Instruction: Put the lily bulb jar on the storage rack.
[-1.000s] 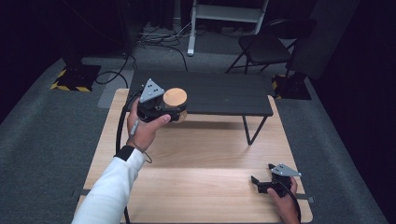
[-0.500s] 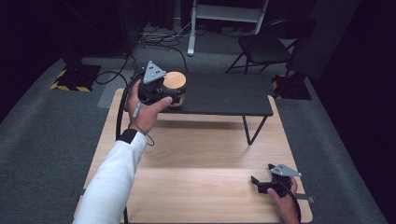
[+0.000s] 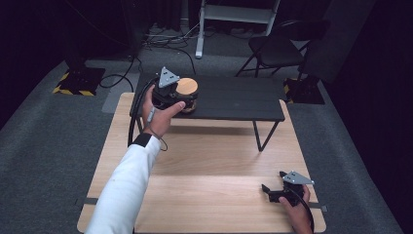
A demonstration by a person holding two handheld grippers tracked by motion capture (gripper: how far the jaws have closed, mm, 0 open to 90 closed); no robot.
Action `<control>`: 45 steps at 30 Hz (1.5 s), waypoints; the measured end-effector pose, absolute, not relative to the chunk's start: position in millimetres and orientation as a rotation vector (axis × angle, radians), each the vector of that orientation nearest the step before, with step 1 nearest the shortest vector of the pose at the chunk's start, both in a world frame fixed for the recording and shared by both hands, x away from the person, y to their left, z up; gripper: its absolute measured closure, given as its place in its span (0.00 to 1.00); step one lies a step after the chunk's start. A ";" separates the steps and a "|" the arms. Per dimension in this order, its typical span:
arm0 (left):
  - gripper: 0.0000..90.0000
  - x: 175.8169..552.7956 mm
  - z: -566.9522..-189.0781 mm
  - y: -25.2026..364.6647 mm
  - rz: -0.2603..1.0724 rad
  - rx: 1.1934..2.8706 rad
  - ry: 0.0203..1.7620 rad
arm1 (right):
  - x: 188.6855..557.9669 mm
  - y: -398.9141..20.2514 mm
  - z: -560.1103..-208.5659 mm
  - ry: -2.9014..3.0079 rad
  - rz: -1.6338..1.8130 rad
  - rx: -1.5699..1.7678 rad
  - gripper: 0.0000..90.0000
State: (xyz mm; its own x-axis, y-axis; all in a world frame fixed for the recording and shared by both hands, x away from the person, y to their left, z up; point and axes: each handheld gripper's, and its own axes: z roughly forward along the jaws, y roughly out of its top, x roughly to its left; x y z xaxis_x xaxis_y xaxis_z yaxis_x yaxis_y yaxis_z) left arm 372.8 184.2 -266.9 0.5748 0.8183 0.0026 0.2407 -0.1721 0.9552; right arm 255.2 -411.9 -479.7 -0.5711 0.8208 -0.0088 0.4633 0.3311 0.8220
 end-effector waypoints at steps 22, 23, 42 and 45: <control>0.01 371.7 -272.6 188.2 0.623 1.679 0.879 | 255.1 -412.0 -479.9 2.177 1.133 1.126 0.00; 0.00 371.7 -272.6 188.2 0.623 1.679 0.879 | 255.1 -412.0 -479.9 2.177 1.133 1.126 0.00; 0.00 303.7 -302.1 198.3 0.760 1.647 0.829 | 255.6 -412.5 -479.7 2.183 1.135 1.119 0.00; 0.00 292.4 -316.8 202.2 0.762 1.630 0.814 | 255.7 -412.6 -479.7 2.183 1.136 1.119 0.00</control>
State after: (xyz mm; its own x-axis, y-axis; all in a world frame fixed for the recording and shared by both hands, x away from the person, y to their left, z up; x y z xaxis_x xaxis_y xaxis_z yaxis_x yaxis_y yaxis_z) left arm 292.4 202.2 -316.8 0.5559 0.8287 0.0652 0.1188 -0.1569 0.9804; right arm 255.7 -412.6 -479.7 -0.5788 0.8154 -0.0112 0.4589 0.3370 0.8221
